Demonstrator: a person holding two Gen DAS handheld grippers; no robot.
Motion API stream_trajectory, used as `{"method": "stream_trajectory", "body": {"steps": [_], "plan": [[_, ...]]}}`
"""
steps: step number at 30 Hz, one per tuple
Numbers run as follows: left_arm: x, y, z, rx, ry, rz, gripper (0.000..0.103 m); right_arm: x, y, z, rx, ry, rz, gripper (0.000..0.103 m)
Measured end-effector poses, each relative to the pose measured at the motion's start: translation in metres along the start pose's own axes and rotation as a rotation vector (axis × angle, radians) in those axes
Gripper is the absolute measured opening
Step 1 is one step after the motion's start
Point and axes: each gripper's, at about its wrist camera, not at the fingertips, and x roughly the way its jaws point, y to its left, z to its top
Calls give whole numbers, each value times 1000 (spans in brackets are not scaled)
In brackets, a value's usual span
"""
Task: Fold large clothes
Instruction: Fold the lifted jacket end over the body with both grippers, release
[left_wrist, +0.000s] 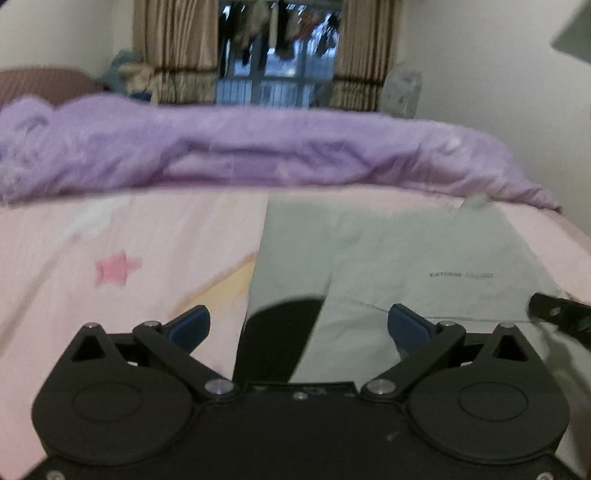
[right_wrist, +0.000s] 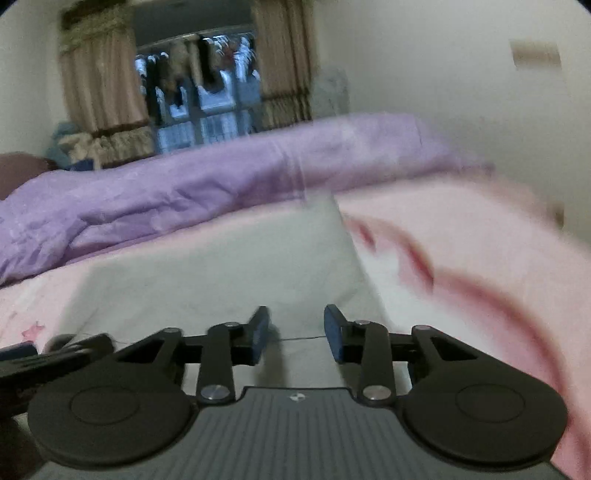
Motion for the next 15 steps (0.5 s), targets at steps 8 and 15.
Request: {"method": "stream_trajectory", "body": {"steps": [8,15], "plan": [[-24,7,9,-10,10,-29,103,-34,-8,11,13,45,84,38],[-74,-15,-16,124,68,-24,103,-64,2,3,-48,72,114,46]]}}
